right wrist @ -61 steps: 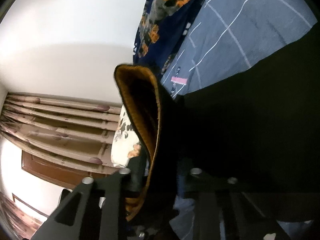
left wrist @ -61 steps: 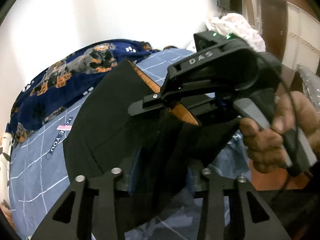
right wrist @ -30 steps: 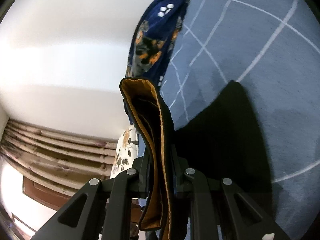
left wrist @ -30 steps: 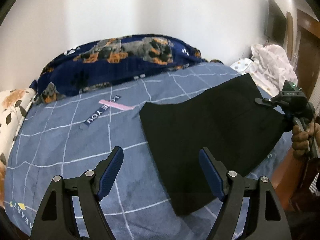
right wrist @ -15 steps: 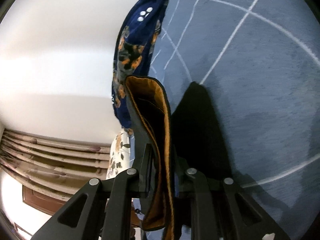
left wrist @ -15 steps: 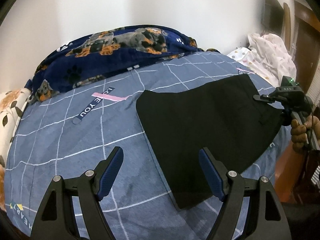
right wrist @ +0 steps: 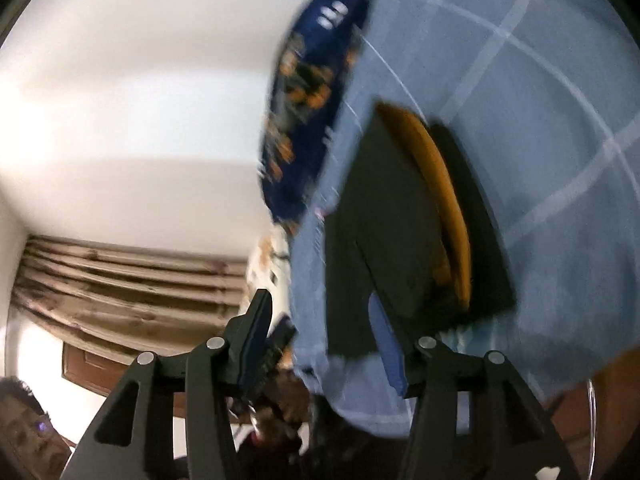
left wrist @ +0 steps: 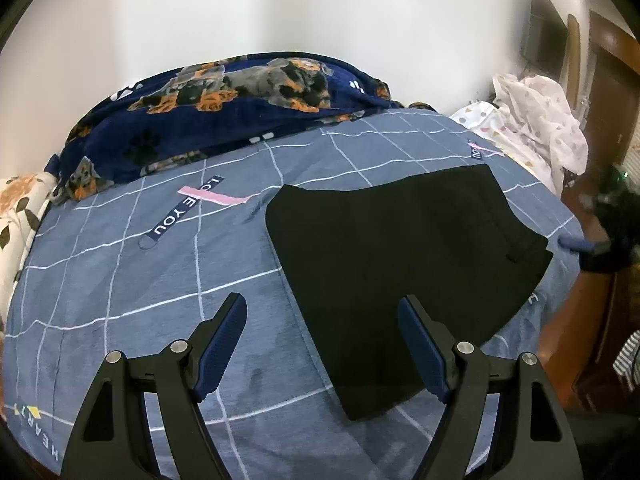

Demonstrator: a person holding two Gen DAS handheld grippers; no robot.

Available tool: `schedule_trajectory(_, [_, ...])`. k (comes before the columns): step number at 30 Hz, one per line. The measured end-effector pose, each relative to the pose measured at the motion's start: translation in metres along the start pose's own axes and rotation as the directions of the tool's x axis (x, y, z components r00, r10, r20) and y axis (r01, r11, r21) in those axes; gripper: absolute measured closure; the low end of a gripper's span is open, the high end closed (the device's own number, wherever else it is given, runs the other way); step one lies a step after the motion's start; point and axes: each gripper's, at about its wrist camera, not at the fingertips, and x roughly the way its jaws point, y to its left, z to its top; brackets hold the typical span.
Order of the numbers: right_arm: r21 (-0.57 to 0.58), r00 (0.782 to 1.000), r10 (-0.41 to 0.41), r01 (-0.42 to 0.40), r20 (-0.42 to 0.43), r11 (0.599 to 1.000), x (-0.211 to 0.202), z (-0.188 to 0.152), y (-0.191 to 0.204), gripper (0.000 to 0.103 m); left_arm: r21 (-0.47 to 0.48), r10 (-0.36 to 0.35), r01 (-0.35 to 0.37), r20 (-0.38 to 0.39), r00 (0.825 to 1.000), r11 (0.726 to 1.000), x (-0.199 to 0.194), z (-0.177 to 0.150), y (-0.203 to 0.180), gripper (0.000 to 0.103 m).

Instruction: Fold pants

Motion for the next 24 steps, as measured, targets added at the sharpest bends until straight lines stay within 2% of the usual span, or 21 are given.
schedule_trajectory(3, [0.042,0.998,-0.064,0.065,-0.018,0.997,0.003,-0.006,-0.017,0.054,0.0,0.001,-0.001,0.006,1.0,1.0,-0.002,-0.001,0.0,0.024])
schedule_trajectory(6, [0.095,0.997,-0.081,0.08,0.008,0.992,0.003,-0.004,-0.036,0.054,-0.005,0.004,-0.004,0.002,1.0,1.0,-0.003,-0.002,0.002,0.023])
schedule_trajectory(9, [0.107,0.996,-0.083,0.079,0.032,0.991,0.006,-0.001,-0.038,0.054,-0.016,0.002,-0.002,0.002,1.0,1.0,-0.003,-0.003,0.006,0.023])
schedule_trajectory(15, [0.102,0.989,-0.142,0.137,0.05,0.985,0.009,0.008,-0.033,0.054,-0.038,-0.007,0.006,-0.014,1.0,0.999,-0.001,-0.005,0.01,0.023])
schedule_trajectory(17, [0.081,0.984,-0.169,0.164,0.056,0.983,0.011,0.009,-0.031,0.089,-0.035,-0.005,0.004,-0.012,1.0,0.999,-0.002,-0.004,0.01,0.023])
schedule_trajectory(19, [0.061,0.98,-0.188,0.184,0.07,0.981,0.013,0.009,-0.028,0.089,-0.032,-0.003,0.003,-0.013,1.0,0.999,-0.001,-0.004,0.01,0.023])
schedule_trajectory(24, [0.01,0.98,-0.157,0.157,0.123,0.988,-0.003,-0.003,-0.006,0.089,-0.032,-0.003,0.003,-0.009,1.0,0.999,-0.001,-0.004,0.009,0.023])
